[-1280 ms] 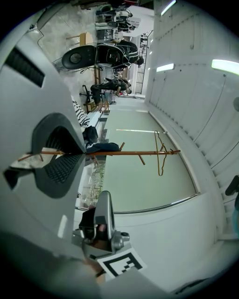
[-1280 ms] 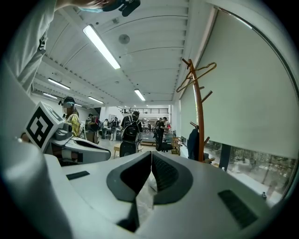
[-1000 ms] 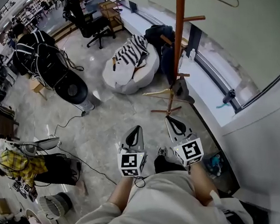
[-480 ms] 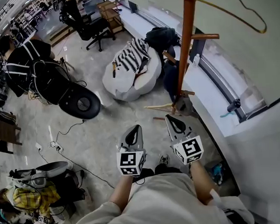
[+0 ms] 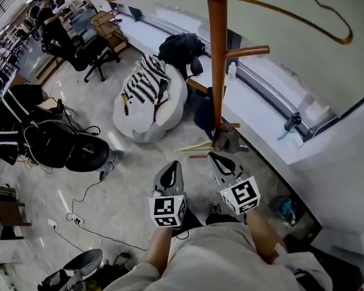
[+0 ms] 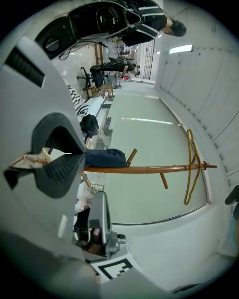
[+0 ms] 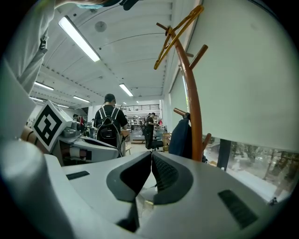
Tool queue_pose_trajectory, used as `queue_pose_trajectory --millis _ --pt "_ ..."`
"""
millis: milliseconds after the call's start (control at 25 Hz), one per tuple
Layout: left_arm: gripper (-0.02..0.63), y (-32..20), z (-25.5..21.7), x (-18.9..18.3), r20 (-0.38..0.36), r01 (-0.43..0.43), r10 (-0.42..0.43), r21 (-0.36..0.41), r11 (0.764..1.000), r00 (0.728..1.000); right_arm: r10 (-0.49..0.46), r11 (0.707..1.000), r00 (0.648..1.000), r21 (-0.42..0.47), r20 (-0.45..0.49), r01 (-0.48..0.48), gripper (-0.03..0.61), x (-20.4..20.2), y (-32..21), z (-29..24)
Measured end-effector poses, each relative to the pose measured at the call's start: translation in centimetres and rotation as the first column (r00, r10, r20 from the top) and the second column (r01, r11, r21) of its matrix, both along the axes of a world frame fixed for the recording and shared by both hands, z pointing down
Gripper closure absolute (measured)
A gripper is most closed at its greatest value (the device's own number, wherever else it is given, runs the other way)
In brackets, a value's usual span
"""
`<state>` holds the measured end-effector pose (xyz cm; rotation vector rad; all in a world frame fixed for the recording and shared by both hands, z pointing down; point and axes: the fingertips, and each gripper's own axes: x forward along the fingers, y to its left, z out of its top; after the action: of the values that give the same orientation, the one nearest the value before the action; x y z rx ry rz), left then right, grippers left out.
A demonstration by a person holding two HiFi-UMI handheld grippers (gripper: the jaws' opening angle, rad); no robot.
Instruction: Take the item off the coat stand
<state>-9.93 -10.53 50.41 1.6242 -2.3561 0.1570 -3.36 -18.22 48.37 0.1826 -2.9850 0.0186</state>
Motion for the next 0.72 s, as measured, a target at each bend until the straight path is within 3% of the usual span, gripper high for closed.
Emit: queue_pose_trajectory --millis 160,320,440,600,720 --pt "0.603 -2.6 1.6 -2.8 -0.001 -0.106 0.106 0.006 0.994 0.994 0.098 0.995 0.995 0.020 -0.022 -0.097 0.574 -2.0 -1.9 1.5" --pt "0.603 -3.9 0.3 -7.4 0.009 -0.223 0.222 0.030 0.974 0.975 0.218 0.976 0.975 0.036 -0.032 -0.216 0.572 -5.3 -2.3 0.5" --pt "0.603 -5.7 -1.4 -9.5 0.011 -0.326 0.326 0.055 0.944 0.945 0.336 0.941 0.940 0.058 -0.053 -0.333 0.572 -6.7 -3.5 -0.9" --pt "0.603 -6.6 -2.2 -12.9 -0.017 -0.377 0.380 0.083 0.922 0.925 0.438 0.898 0.894 0.081 -0.094 -0.432 0.572 -9.2 -4.7 -1.7" --pt "0.603 -6.4 -1.2 -14.0 -0.022 -0.430 0.432 0.064 0.901 0.902 0.529 0.848 0.842 0.091 -0.107 -0.521 0.572 -9.0 -4.8 -1.6"
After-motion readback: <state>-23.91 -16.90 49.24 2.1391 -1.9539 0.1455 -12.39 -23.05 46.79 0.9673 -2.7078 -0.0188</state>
